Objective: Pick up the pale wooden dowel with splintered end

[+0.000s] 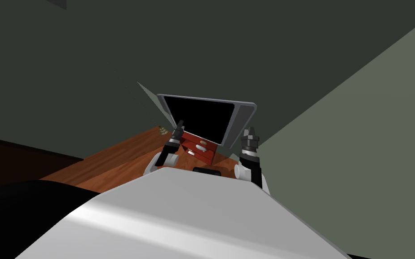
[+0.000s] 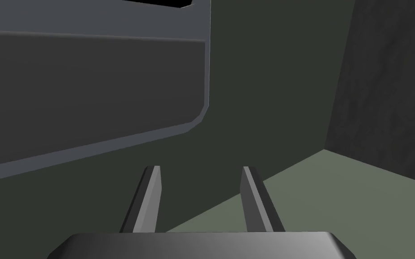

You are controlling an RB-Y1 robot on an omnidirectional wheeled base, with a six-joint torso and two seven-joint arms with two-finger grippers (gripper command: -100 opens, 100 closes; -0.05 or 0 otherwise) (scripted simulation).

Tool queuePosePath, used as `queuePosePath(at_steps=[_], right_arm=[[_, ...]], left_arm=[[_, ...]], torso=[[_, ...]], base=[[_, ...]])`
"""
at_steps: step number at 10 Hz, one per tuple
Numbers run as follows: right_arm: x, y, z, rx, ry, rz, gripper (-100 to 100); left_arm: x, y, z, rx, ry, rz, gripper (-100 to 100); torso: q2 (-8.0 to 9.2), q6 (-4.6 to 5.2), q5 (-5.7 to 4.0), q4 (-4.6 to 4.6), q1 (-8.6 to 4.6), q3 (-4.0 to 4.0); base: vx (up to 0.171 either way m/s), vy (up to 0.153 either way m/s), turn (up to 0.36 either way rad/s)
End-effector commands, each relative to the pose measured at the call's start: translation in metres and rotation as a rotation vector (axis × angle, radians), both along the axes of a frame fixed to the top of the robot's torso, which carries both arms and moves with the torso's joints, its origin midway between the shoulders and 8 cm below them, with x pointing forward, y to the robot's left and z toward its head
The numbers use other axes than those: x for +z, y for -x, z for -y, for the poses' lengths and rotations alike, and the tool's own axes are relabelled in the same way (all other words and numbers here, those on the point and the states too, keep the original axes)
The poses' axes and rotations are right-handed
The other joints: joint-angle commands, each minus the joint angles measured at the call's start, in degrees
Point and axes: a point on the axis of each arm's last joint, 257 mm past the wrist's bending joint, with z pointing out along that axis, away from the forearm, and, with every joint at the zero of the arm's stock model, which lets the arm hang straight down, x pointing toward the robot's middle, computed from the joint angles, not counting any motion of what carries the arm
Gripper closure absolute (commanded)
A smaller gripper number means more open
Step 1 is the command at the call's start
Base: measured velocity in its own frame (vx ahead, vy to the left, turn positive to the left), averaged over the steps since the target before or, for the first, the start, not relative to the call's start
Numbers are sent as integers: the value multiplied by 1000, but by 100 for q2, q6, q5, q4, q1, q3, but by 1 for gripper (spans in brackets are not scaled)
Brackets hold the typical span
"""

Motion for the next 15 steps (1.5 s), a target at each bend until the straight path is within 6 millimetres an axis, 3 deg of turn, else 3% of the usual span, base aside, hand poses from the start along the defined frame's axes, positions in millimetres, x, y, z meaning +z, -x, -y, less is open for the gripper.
queuePosePath(at_steps=[1,2,3,6,7,8,9,10,11,12,15], right_arm=[[0,0,0,0,0,0,0],[0,0,0,0,0,0,0],[0,0,0,0,0,0,0],[0,0,0,0,0,0,0],[0,0,0,0,0,0,0],[0,0,0,0,0,0,0],[0,0,0,0,0,0,0],[0,0,0,0,0,0,0],[0,0,0,0,0,0,0],[0,0,0,0,0,0,0],[0,0,0,0,0,0,0]], left_arm=[[-19,-9,-1,-1,7,-63,-100],[-21,-10,-1,1,8,-71,-100],[-37,-17,0,-1,14,-119,-100],[-59,-25,1,4,21,-192,-100],[-78,-31,2,4,29,-248,-100],[-79,-32,2,5,29,-254,-100],[-98,-37,4,6,36,-310,-100],[-100,-37,3,7,37,-316,-100],[-118,-42,6,6,44,-366,-100],[-121,-42,5,10,44,-378,-100],[-158,-49,10,11,60,-487,-100]], torso=[[0,0,0,0,0,0],[-3,0,1,-1,8,-2],[-1,0,1,-1,2,-1],[-2,1,0,0,4,-1],[1,-1,0,0,0,0],[3,0,0,0,2,2],[2,0,0,1,-3,1],[-2,0,0,0,2,-1],[-2,0,0,0,-2,-1],[-1,0,0,0,-2,-1],[-1,-1,-1,0,-6,-1]], base=[[12,88,-43],[2,70,-29],[0,75,-32],[0,69,-38],[-11,75,-29],[-7,58,-37],[5,73,-51],[1,64,-31],[-3,63,-53],[-1,48,-33],[1,56,-49]])
